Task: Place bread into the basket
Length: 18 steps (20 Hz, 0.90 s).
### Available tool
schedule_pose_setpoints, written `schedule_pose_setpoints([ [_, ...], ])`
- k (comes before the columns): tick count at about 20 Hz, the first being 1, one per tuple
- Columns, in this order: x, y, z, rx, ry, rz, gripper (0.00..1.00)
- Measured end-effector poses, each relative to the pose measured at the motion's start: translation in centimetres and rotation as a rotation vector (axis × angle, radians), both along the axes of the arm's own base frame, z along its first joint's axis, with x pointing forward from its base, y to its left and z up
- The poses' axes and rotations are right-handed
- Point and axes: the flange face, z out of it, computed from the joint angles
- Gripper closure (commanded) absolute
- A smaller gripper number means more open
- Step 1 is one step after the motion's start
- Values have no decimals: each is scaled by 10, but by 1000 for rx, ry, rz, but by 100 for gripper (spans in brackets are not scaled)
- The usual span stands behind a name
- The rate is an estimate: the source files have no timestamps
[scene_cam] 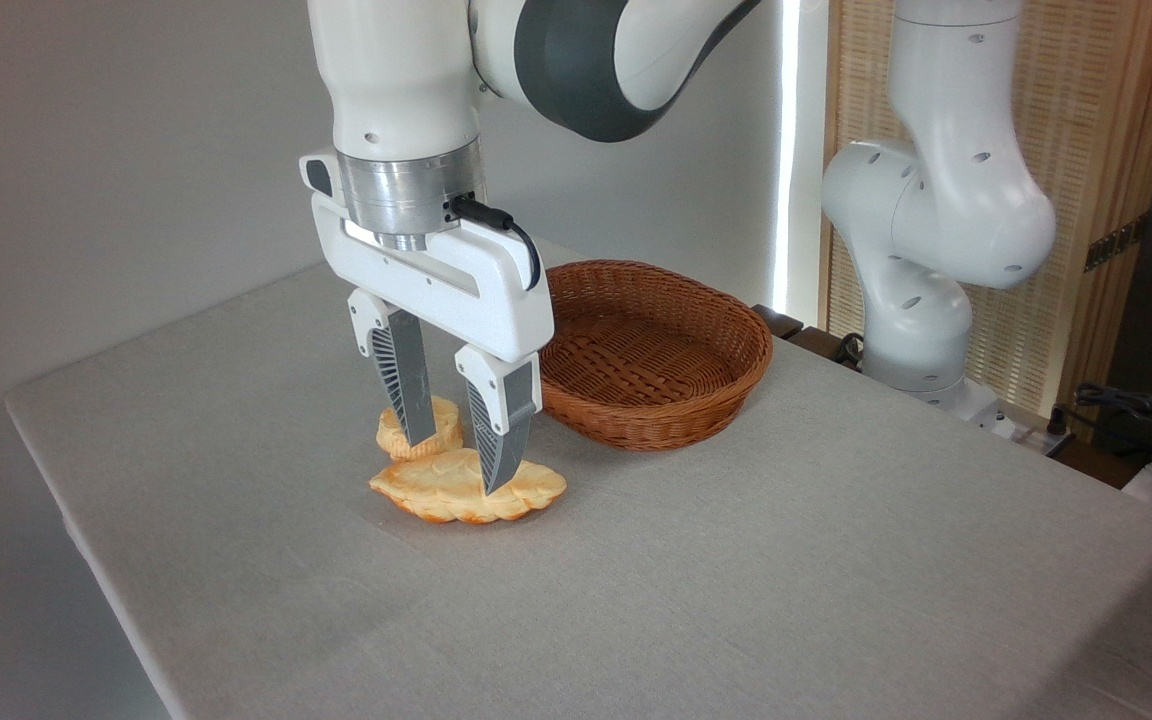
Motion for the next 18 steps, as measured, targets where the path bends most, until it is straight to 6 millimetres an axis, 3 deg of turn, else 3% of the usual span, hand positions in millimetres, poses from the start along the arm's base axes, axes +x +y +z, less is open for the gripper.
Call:
schedule_pose_setpoints([
  [18, 0, -3, 1, -34, -3, -23, 0],
])
